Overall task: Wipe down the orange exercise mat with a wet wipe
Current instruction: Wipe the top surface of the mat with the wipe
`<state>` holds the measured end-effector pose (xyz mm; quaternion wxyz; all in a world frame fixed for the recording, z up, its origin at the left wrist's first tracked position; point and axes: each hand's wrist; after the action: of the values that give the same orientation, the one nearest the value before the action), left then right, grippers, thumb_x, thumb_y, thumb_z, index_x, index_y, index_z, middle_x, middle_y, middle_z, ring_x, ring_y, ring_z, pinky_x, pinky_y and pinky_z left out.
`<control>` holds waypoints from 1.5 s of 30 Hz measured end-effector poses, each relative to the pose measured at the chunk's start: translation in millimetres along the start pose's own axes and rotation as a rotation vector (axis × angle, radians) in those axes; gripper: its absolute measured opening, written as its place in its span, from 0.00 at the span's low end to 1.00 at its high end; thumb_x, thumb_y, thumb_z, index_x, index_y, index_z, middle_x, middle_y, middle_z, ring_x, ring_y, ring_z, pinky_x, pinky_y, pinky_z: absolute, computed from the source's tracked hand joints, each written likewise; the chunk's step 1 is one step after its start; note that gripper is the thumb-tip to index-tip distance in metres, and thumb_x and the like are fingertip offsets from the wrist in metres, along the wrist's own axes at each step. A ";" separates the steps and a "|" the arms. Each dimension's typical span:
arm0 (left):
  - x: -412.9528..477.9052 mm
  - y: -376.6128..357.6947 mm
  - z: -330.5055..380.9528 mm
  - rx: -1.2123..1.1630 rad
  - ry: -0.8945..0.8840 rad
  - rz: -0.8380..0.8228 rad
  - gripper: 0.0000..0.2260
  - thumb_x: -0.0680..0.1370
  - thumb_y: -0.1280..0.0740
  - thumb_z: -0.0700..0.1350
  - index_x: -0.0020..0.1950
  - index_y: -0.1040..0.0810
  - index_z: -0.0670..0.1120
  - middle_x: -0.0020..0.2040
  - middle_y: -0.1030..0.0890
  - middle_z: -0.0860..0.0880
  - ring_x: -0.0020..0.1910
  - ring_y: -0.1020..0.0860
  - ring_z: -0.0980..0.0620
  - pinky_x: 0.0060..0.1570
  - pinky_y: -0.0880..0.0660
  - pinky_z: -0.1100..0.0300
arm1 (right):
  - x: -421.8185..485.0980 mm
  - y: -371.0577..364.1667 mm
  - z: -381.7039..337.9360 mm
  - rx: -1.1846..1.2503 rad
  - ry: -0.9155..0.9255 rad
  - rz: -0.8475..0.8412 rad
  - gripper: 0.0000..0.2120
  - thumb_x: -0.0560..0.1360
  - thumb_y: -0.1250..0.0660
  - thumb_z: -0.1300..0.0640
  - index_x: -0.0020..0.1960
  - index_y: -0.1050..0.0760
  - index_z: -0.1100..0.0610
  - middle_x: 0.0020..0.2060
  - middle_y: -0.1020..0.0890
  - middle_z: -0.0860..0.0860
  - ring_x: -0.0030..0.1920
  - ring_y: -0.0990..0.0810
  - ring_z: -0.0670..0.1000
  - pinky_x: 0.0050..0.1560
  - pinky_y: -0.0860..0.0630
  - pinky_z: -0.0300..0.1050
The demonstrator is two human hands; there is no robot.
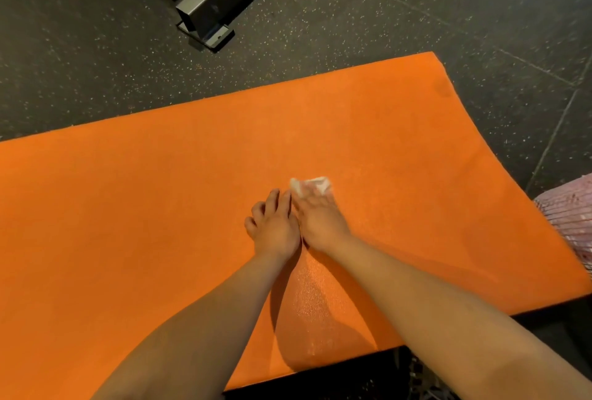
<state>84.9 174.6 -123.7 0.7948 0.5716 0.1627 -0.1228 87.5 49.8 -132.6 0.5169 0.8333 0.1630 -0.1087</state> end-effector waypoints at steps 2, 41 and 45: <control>7.9 0.3 1.1 -0.017 0.010 0.007 0.23 0.85 0.48 0.53 0.80 0.43 0.57 0.82 0.48 0.55 0.74 0.44 0.47 0.69 0.46 0.47 | 2.0 0.0 0.1 -0.006 0.135 -0.053 0.29 0.85 0.48 0.55 0.83 0.53 0.49 0.82 0.50 0.49 0.82 0.55 0.51 0.79 0.62 0.52; 78.3 12.7 17.5 -0.051 0.010 0.052 0.21 0.84 0.46 0.54 0.78 0.41 0.61 0.82 0.48 0.56 0.76 0.47 0.47 0.71 0.47 0.44 | 58.4 18.8 18.2 -0.069 0.044 0.013 0.28 0.85 0.50 0.53 0.83 0.55 0.46 0.82 0.56 0.49 0.81 0.62 0.51 0.79 0.65 0.55; 98.5 16.9 24.0 -0.032 -0.071 0.009 0.23 0.85 0.47 0.54 0.80 0.46 0.60 0.83 0.54 0.55 0.79 0.52 0.46 0.74 0.51 0.43 | 73.5 32.3 51.9 -0.135 -0.039 0.088 0.33 0.84 0.47 0.57 0.83 0.60 0.45 0.82 0.56 0.47 0.82 0.60 0.52 0.79 0.62 0.58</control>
<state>184.4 156.2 -141.3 0.8096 0.5549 0.1339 -0.1367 167.1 1.5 -154.6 0.5794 0.8006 0.1229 -0.0910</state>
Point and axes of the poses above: each hand's wrist, its own x-axis towards the middle knuckle, its own y-axis out of the back of the hand, z = x × y
